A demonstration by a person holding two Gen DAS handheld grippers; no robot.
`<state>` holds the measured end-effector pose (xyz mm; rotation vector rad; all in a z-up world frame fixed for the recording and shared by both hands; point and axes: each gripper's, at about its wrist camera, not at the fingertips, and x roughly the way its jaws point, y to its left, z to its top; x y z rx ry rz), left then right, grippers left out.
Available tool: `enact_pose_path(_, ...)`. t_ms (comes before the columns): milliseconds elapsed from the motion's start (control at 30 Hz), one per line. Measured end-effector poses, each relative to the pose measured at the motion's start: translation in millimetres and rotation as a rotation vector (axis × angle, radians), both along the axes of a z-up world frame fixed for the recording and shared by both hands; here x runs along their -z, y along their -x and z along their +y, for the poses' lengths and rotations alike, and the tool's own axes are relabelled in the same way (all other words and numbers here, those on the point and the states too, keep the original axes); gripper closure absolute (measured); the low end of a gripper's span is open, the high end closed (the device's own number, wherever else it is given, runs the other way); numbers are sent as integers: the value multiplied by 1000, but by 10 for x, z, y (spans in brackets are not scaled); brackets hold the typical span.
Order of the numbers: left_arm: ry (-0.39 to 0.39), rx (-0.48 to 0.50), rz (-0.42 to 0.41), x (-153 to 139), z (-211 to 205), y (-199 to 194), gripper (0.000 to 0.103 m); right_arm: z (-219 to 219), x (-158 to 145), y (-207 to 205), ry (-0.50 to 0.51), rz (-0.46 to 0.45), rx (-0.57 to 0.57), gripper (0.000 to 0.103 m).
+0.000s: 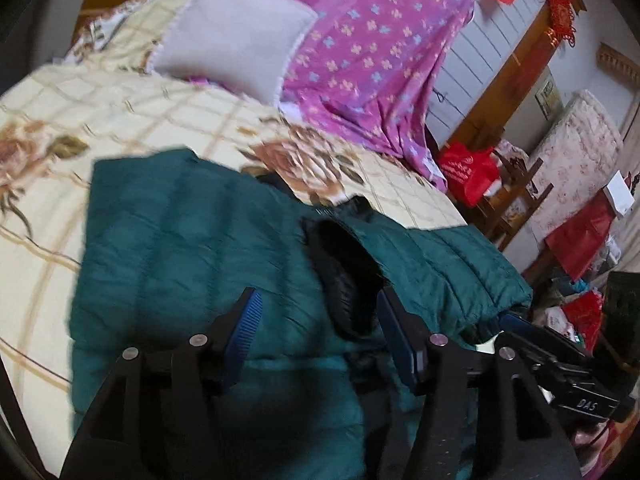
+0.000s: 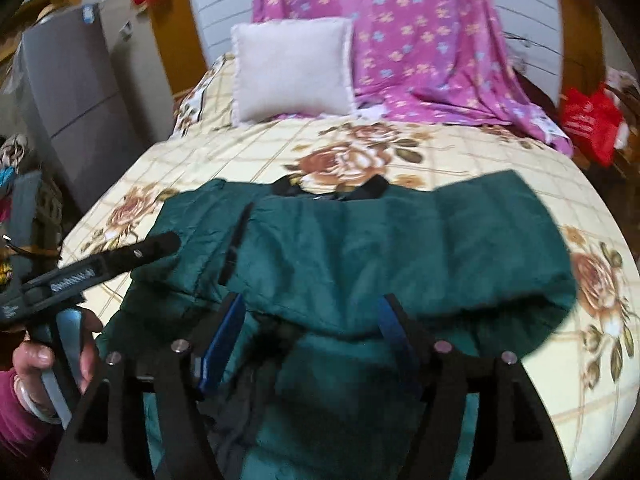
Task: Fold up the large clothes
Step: 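Fold the held sleeve over the jacket body with the right tool, then grasp the jacket edge beside the black strap with the left tool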
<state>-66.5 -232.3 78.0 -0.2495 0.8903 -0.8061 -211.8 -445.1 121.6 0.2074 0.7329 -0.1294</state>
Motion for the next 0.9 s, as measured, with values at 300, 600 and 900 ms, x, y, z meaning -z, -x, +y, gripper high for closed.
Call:
enact_pose_path(300,-49,-3,59,29,-544,69,65,-351,-236,521,26,-79,88,28)
enact_pose_path(600,-86,-43,23,-75,-516,15,103,-754,-299,747,-16,-107,204,26)
enact_pose_path(900,-149,-154,-44,-227,39,-314,103,-992,-43,128,-100,-30,237,25)
